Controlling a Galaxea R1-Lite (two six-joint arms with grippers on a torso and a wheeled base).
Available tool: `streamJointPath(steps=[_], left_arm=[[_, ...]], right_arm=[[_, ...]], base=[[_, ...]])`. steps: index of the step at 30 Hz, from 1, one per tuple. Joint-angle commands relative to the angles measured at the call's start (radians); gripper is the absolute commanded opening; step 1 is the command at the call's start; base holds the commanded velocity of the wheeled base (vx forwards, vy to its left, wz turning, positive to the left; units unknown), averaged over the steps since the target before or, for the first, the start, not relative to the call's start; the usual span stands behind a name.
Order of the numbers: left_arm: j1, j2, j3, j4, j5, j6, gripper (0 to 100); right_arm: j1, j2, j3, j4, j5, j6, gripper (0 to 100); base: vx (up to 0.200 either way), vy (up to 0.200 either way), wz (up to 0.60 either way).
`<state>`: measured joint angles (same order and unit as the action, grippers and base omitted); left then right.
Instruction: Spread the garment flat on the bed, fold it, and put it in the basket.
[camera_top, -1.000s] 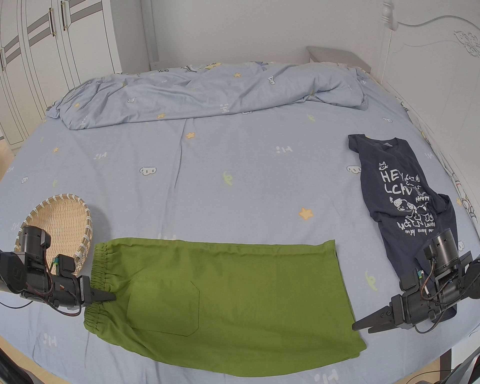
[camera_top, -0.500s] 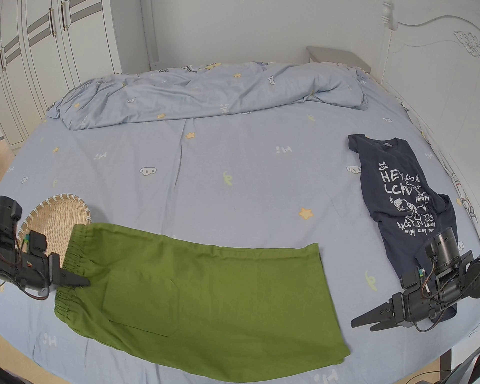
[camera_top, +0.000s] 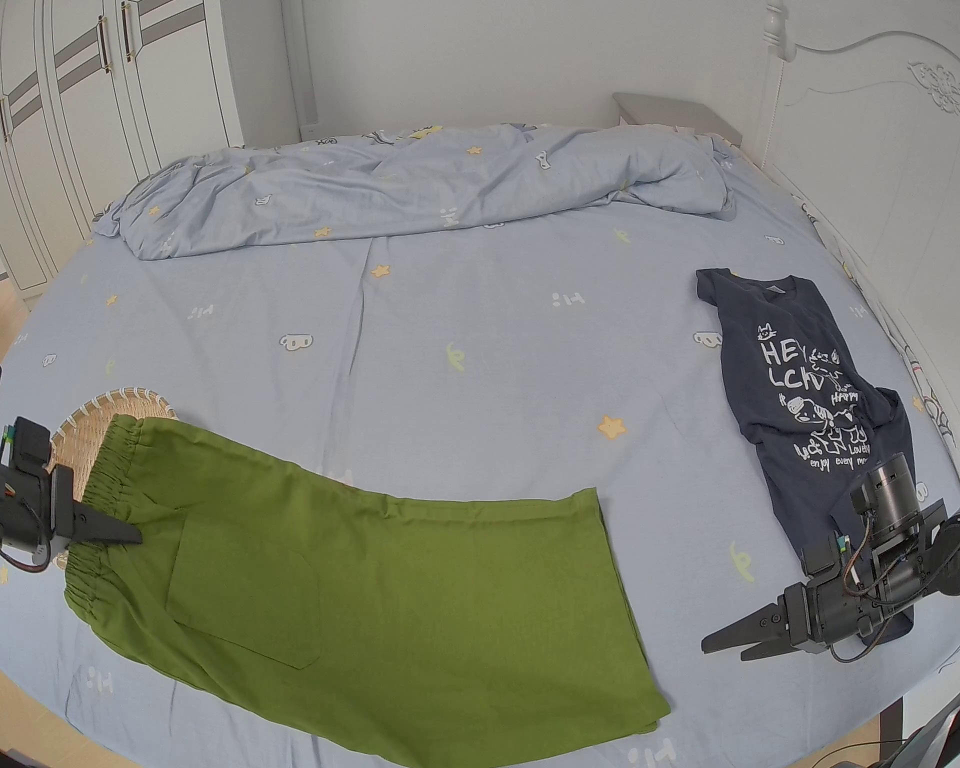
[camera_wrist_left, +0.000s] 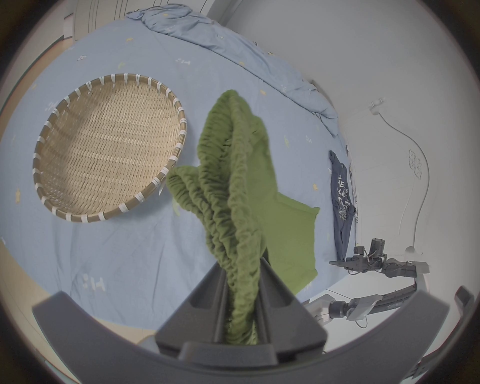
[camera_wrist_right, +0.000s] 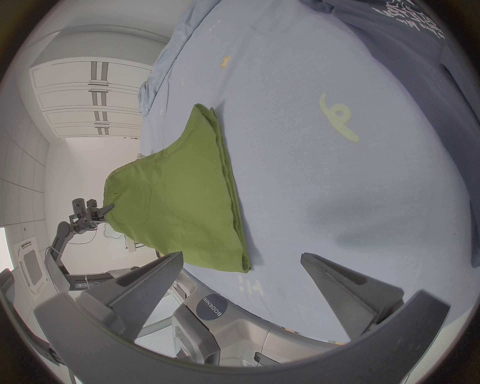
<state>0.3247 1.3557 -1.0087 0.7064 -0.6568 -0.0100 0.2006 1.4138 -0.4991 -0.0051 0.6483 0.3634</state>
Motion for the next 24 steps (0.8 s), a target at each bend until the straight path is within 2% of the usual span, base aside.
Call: streamJointPath(steps=[1, 5, 6, 8, 9, 10, 12, 15, 16, 19, 21, 23, 24], left_arm=[[-0.168, -0.009, -0.254, 0.219, 0.086, -0.071, 0], [-0.427, 0.036, -0.284, 0.217, 0.287, -0.243, 0], [-0.427, 0.036, -0.284, 0.217, 0.287, -0.243, 0], [-0.595, 0.059, -0.309, 0.217, 0.376, -0.314, 0], [-0.601, 0.059, -0.311, 0.217, 0.379, -0.317, 0], [-0.664, 0.072, -0.324, 0.217, 0.391, -0.334, 0], [-0.728, 0.097, -0.349, 0.217, 0.411, -0.369, 0], [-0.794, 0.138, -0.373, 0.217, 0.450, -0.420, 0], [-0.846, 0.172, -0.393, 0.216, 0.491, -0.464, 0], [-0.908, 0.215, -0.415, 0.214, 0.534, -0.527, 0], [-0.946, 0.232, -0.426, 0.208, 0.539, -0.544, 0], [-0.949, 0.235, -0.426, 0.206, 0.539, -0.544, 0], [-0.978, 0.253, -0.435, 0.166, 0.545, -0.553, 0]], right_arm=[[0.000, 0.002, -0.002, -0.001, -0.001, -0.001, 100], [-0.001, 0.001, -0.002, -0.001, -0.009, -0.001, 100], [-0.001, 0.001, -0.002, -0.001, -0.009, -0.001, 100], [0.000, -0.001, -0.002, -0.001, -0.022, -0.001, 100], [0.000, -0.001, -0.002, -0.001, -0.022, -0.001, 100], [-0.001, -0.001, -0.004, -0.001, -0.022, -0.001, 100], [-0.001, -0.003, -0.004, -0.001, -0.022, -0.001, 100], [-0.001, -0.003, -0.004, -0.001, -0.022, -0.001, 100], [-0.001, -0.003, -0.004, -0.003, -0.022, -0.001, 100], [-0.001, -0.001, -0.007, -0.001, -0.024, -0.001, 100], [-0.001, -0.001, -0.007, -0.001, -0.024, -0.001, 100], [-0.001, -0.001, -0.007, -0.001, -0.024, -0.001, 100], [-0.001, -0.001, -0.007, -0.003, -0.024, -0.001, 100]], base=[[0.000, 0.000, 0.00], [0.000, 0.000, 0.00], [0.000, 0.000, 0.00], [0.000, 0.000, 0.00], [0.000, 0.000, 0.00], [0.000, 0.000, 0.00], [0.000, 0.000, 0.00], [0.000, 0.000, 0.00], [0.000, 0.000, 0.00], [0.000, 0.000, 0.00], [0.000, 0.000, 0.00], [0.000, 0.000, 0.00], [0.000, 0.000, 0.00]])
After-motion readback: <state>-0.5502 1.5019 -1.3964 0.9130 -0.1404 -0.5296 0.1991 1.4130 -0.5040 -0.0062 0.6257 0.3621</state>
